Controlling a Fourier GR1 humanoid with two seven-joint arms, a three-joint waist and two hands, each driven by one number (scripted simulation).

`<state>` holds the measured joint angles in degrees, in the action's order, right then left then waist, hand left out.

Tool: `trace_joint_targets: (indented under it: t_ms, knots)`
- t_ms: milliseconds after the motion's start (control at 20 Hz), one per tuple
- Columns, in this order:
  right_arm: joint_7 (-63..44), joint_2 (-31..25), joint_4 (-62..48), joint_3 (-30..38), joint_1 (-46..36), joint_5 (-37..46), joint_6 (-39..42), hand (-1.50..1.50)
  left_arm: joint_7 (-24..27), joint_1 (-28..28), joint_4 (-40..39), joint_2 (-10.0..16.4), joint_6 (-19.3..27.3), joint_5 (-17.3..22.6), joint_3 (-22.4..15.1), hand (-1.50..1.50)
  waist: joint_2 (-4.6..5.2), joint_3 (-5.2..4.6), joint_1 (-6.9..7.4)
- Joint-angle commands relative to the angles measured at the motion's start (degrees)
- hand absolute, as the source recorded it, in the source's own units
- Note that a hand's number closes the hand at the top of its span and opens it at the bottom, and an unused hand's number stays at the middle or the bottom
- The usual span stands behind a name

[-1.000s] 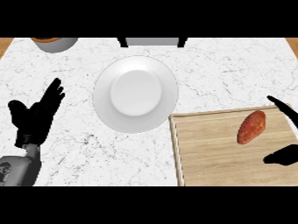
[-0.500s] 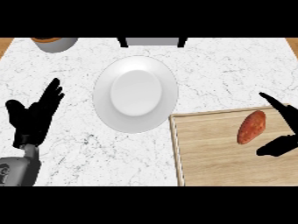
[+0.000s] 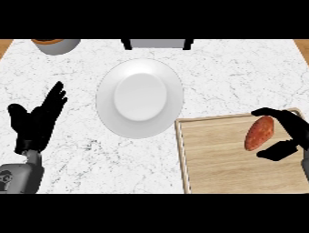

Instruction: Pick the sweet potato from the tray and place it in the plate

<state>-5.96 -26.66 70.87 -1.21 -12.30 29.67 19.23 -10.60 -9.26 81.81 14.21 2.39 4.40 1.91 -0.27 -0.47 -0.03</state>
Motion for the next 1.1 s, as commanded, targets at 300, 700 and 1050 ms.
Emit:
trace_joint_targets:
  t_ms: [300, 700, 1050]
  knots:
    - [5.62, 3.71, -2.16, -0.41, -0.58, 2.31, -1.47, 1.50, -0.57, 1.25, 1.46, -0.46, -1.15, -0.66, 0.78, 0.00, 0.25, 0.48, 0.30]
    - [-8.78, 26.12, 6.25, -28.38, -12.14, 12.51, -2.41, 1.50, 1.29, -4.05, -2.07, -2.10, -3.41, -1.43, -2.98, 0.00, 1.26, 0.16, 9.32]
    - [-25.20, 26.56, 8.25, -40.17, -23.70, 16.33, -20.60, 1.50, 0.06, -5.86, -3.70, -2.67, -2.46, -1.90, -2.90, 0.00, 0.42, 0.39, 8.09]
